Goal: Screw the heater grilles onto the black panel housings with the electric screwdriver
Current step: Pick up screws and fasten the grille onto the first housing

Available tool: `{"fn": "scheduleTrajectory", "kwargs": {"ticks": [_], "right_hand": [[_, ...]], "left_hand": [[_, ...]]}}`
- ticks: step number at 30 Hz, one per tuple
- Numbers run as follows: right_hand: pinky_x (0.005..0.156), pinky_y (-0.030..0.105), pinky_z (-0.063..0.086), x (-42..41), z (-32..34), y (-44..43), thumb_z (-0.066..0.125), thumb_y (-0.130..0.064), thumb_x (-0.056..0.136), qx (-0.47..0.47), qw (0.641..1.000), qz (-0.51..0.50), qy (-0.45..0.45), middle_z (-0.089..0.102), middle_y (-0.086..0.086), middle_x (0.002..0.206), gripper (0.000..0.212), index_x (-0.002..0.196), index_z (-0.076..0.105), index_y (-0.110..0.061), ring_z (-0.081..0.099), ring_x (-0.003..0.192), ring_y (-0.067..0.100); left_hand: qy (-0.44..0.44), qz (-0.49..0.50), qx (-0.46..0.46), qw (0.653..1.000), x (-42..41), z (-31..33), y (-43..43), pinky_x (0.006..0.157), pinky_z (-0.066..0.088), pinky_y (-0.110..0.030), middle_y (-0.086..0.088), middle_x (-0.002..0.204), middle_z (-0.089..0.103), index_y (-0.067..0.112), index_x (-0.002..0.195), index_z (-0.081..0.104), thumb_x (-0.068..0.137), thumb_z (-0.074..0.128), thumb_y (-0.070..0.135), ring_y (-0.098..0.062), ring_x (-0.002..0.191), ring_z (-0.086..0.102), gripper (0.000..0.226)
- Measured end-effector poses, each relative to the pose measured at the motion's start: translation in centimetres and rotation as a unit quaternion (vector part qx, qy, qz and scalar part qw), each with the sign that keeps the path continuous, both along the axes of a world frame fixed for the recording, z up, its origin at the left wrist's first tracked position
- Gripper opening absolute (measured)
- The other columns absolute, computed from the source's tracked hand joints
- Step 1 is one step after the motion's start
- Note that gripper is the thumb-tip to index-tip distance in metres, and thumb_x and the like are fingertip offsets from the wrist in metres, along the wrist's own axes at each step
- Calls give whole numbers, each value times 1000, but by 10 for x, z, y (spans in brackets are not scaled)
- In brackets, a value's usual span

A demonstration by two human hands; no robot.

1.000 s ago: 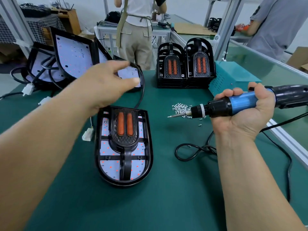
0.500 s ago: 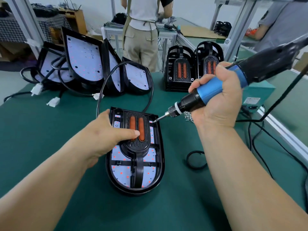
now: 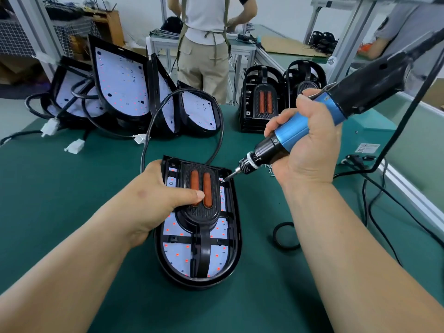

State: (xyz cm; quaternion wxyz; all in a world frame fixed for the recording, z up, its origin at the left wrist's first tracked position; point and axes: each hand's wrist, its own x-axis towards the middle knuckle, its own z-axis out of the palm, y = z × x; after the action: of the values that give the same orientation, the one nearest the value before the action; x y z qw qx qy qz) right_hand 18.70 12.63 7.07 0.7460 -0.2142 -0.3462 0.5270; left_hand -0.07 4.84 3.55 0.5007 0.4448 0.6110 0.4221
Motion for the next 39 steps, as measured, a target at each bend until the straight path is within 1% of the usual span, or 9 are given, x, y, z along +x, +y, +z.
{"fn": "scheduleTrajectory", "kwargs": {"ticks": [6,10,16,18,22,29,32,35,39], "right_hand": [[54,30,47,-2,3,3,64,-12,75,-16,1000,4,-18,51,6,57,23,94,53,-13,51,49,22],[54,31,47,-10,8,2,64,-10,75,-8,999,11,-41,49,8,64,24,96,53,-12,49,53,22],[55,31,47,-12,-5,-17,64,-9,75,48,996,-39,-60,47,13,68,20,91,54,-16,51,50,24],[55,29,46,-13,-7,-20,65,-9,75,57,996,-42,-51,47,15,71,20,91,55,-16,51,48,23],[54,30,45,-13,-6,-18,62,-6,77,56,997,-43,-39,49,1,58,19,90,54,-17,51,46,18],[58,32,43,-8,-8,-15,61,-8,78,32,998,-43,-25,52,-3,53,18,92,52,-16,53,47,16],[58,32,42,-9,-8,-14,62,-9,77,28,998,-48,-19,51,0,54,22,96,52,-16,52,46,18],[57,32,43,-11,-7,-11,62,-9,77,25,998,-51,-18,49,2,56,28,100,50,-17,51,46,20],[56,31,44,-11,-7,-9,63,-8,77,28,998,-50,-28,50,2,54,24,95,50,-16,50,46,20]], "left_hand": [[-16,20,-4,1000,1,-2,0,67,59,-34,-12,93,76,8,115,56,77,77,-3,-26,79,75,45],[-30,27,-14,999,3,-1,2,55,58,-28,-14,93,75,10,113,55,77,76,-4,-22,72,75,44],[-36,30,-20,999,3,-2,2,70,59,-37,-16,103,73,8,119,53,77,76,-4,-29,85,75,49],[-37,29,-23,999,3,-1,2,69,59,-36,-17,104,73,7,120,52,77,76,-4,-30,85,75,50],[-35,26,-18,999,4,0,2,61,59,-32,-16,99,74,6,118,53,78,75,-6,-28,80,75,47],[-27,32,-23,999,5,2,1,63,59,-34,-17,99,73,10,113,53,78,75,-5,-27,79,75,44],[-22,27,-26,999,4,1,1,73,60,-39,-18,103,73,8,118,53,78,76,-5,-31,86,74,48],[-18,28,-29,999,4,1,2,77,59,-40,-17,104,72,7,121,52,77,77,-3,-32,88,74,51],[-20,26,-35,999,3,0,2,86,58,-50,-19,105,72,8,121,52,76,78,-3,-35,91,73,53]]}}
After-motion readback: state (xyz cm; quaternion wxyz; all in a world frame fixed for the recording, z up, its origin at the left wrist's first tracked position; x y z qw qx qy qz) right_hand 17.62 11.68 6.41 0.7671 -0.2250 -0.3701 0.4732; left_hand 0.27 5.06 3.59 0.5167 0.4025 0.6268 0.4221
